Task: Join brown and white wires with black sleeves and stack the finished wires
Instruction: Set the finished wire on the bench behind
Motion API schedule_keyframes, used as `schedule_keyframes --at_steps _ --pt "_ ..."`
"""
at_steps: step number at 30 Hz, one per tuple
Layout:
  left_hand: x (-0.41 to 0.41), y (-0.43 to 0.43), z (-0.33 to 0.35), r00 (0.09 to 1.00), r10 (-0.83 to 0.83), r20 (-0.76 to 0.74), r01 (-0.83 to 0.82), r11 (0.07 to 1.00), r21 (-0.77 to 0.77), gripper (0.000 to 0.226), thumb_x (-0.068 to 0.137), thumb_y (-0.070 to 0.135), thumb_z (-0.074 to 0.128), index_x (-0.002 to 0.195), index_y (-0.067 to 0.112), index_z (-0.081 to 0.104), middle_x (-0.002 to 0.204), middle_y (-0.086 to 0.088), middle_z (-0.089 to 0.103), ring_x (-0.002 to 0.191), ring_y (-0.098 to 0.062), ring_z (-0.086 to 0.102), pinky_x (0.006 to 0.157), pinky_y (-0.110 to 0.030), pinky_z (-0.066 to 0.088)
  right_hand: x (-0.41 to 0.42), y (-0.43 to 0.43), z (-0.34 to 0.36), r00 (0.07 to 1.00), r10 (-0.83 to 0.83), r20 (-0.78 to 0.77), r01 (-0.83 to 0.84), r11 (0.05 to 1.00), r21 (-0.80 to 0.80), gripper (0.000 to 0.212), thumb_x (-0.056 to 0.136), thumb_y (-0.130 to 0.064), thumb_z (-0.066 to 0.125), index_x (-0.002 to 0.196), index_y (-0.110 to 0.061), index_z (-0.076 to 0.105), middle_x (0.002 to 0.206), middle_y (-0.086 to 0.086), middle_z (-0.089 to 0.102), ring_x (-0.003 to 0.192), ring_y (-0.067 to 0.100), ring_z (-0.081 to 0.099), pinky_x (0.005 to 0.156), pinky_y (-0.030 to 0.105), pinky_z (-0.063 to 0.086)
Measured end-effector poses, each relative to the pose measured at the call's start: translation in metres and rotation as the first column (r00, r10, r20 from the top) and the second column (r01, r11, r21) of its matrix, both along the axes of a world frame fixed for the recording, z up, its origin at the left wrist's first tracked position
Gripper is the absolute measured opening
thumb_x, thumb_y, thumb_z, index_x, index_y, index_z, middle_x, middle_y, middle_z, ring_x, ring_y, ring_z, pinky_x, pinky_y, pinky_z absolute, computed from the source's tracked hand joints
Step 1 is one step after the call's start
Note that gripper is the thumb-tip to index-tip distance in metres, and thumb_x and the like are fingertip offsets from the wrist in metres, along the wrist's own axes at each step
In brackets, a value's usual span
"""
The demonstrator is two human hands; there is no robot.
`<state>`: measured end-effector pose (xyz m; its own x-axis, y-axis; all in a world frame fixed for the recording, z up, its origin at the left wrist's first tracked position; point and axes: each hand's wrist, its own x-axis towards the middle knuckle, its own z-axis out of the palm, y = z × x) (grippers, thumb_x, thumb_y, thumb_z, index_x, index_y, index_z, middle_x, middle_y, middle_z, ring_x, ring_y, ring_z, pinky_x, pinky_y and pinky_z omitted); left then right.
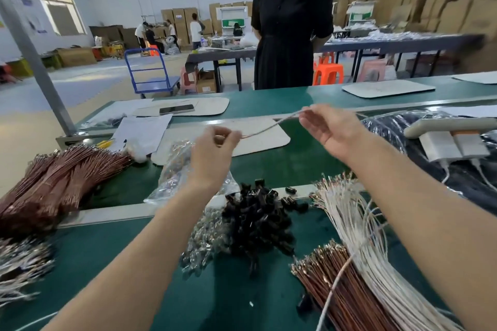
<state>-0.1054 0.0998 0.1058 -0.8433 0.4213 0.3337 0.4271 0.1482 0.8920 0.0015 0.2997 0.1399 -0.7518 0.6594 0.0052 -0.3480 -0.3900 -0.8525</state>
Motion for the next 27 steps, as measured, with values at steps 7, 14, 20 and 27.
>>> schedule_keyframes --at_steps 7,14,20,27 --pt "-0.069 0.069 -0.047 0.911 -0.161 -0.381 -0.158 0.716 -0.68 0.022 0.104 0.026 0.055 0.12 0.017 0.067 0.116 -0.008 0.07 0.115 -0.029 0.059 0.107 -0.043 0.042 -0.046 0.067 -0.065 0.925 -0.049 0.377 0.117 0.98 -0.158 0.005 0.101 0.002 0.05 0.096 0.002 0.053 0.105 0.021 0.055 0.086 0.026 0.063 0.057 0.029 0.061" --pt "-0.088 0.089 -0.08 0.838 -0.348 -0.42 -0.257 0.428 -0.866 0.023 0.105 0.027 0.048 0.117 0.023 0.067 0.117 -0.008 0.07 0.123 -0.029 0.05 0.104 -0.041 0.028 -0.058 0.075 -0.075 0.917 0.042 0.396 0.079 0.956 -0.284 0.056 0.101 -0.01 0.049 0.152 -0.014 0.025 0.163 0.025 0.002 0.138 0.055 0.034 0.107 0.047 0.046" --pt "-0.063 0.058 -0.046 0.866 -0.238 -0.44 -0.159 0.703 -0.693 0.037 0.107 0.033 0.041 0.138 0.02 0.055 0.132 -0.004 0.064 0.129 -0.027 0.05 0.116 -0.047 0.029 -0.036 0.021 -0.048 0.886 0.093 0.455 -0.129 0.99 0.048 0.035 0.102 -0.017 0.05 0.135 -0.007 0.043 0.134 0.028 0.05 0.109 0.036 0.061 0.097 0.039 0.054" --pt "0.028 -0.084 -0.068 0.906 -0.051 -0.421 -0.109 0.932 -0.346 0.027 0.1 0.036 0.047 0.12 0.027 0.062 0.106 0.02 0.06 0.104 -0.005 0.054 0.096 -0.035 0.046 0.032 -0.078 -0.048 0.86 -0.038 0.509 -0.267 0.816 0.512 0.018 0.103 -0.029 0.05 0.116 -0.032 0.061 0.105 -0.007 0.073 0.094 0.012 0.07 0.087 0.033 0.057"
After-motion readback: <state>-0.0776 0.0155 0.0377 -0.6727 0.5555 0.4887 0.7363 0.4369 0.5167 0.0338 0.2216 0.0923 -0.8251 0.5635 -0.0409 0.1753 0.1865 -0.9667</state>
